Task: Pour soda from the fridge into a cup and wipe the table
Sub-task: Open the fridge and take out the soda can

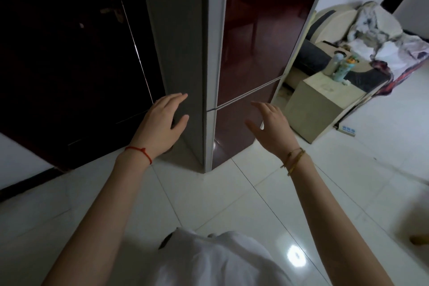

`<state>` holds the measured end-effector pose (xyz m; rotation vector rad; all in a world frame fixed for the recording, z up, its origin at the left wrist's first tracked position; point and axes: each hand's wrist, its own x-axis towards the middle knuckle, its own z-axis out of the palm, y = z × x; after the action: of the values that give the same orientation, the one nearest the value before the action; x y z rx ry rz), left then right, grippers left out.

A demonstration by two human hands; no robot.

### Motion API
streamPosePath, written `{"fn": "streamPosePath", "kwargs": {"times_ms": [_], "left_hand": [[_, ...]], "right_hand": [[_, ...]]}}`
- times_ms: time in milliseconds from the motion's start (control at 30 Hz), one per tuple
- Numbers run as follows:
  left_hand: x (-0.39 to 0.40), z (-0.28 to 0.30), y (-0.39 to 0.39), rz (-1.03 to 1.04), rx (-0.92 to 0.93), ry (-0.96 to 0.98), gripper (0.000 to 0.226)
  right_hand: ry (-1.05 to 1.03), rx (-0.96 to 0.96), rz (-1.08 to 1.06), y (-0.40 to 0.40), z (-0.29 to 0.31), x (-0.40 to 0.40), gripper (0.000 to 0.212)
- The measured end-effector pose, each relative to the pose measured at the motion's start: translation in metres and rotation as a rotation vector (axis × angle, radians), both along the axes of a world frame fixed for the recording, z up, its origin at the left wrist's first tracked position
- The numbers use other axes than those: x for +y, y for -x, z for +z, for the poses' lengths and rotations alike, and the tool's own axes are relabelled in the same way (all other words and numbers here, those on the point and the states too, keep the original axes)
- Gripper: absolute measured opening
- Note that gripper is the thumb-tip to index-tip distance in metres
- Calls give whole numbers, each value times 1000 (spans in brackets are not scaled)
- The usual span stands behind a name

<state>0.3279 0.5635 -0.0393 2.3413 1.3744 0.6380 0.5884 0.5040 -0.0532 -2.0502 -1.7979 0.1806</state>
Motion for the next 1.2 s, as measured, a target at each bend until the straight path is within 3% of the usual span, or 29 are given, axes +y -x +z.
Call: {"fn": "streamPosePath", "kwargs": {"times_ms": [467,1033,1200], "left_hand": [[114,-15,-30,18,-19,37,55],[262,-6,-61,-167,-154,76,65],[277,-5,-76,-193,-231,46,63]], "right_hand": [[99,79,41,-11,-33,109,55],[81,195,-146,18,-37,216,57],[75,242,-154,27,-47,235,75]]}}
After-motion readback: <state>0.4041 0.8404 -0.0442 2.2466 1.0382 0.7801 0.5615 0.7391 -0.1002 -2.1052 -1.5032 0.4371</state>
